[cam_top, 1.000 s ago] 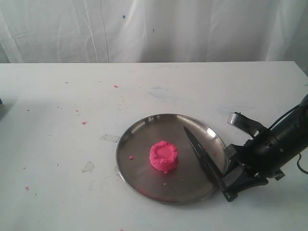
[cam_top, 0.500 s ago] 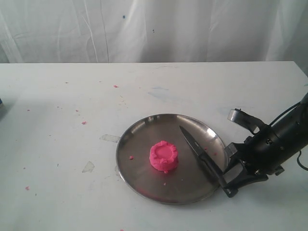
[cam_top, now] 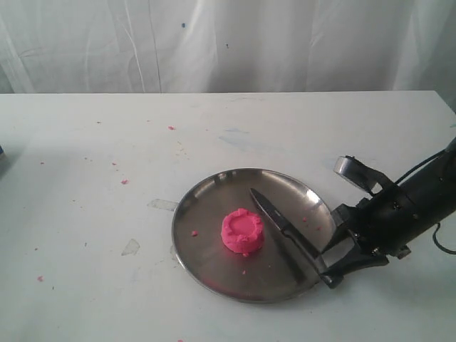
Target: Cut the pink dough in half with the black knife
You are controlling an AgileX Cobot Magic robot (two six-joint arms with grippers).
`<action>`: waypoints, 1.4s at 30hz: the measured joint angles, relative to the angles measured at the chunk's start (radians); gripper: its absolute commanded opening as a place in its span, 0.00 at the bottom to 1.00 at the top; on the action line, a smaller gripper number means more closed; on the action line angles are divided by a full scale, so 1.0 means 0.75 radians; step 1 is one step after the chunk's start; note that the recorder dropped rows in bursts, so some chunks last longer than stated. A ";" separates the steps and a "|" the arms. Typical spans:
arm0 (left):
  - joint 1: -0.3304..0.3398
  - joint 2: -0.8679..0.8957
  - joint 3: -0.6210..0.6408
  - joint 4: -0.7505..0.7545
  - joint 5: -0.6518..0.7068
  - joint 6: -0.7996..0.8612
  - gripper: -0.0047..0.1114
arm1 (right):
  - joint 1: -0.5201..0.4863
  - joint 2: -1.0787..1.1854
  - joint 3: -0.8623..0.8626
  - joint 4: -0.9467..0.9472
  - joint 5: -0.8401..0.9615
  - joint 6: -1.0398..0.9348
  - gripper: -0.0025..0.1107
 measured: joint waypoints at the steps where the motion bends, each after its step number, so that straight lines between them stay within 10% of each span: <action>1: 0.000 0.000 0.000 0.000 0.000 0.000 0.04 | 0.000 0.000 0.000 0.040 0.012 -0.037 0.02; 18: 0.000 0.000 0.000 0.000 0.000 0.000 0.04 | 0.000 -0.043 -0.003 0.308 -0.091 -0.238 0.02; 42: 0.000 0.000 0.000 0.000 0.000 0.000 0.04 | 0.000 -0.052 0.053 -0.142 -0.135 0.082 0.02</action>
